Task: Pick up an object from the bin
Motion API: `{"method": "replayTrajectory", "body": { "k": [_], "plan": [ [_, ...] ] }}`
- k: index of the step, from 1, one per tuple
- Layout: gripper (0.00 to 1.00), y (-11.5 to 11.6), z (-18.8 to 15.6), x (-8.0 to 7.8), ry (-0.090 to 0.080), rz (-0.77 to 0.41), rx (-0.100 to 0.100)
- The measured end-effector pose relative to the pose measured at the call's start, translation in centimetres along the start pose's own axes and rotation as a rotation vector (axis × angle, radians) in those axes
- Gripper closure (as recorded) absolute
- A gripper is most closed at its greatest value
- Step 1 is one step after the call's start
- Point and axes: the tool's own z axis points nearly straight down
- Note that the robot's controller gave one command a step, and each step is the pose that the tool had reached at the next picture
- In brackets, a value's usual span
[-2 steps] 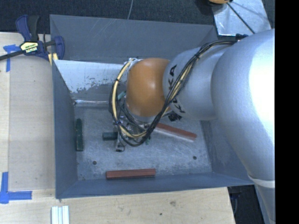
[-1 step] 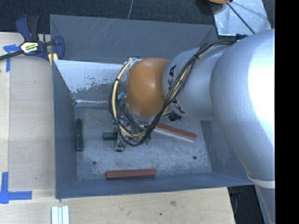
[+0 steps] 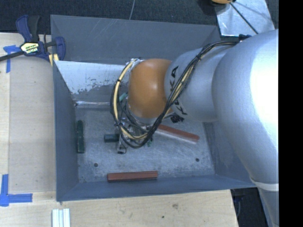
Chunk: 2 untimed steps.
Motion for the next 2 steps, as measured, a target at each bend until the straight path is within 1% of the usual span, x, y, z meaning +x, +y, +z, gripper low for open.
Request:
{"method": "replayTrajectory", "body": {
  "k": [1, 2],
  "plan": [
    [1.0, 0.0, 0.0, 0.0, 0.0, 0.0, 0.0],
    [1.0, -1.6, -20.2, 1.2, -0.003, 0.027, 0.0]
  ]
}}
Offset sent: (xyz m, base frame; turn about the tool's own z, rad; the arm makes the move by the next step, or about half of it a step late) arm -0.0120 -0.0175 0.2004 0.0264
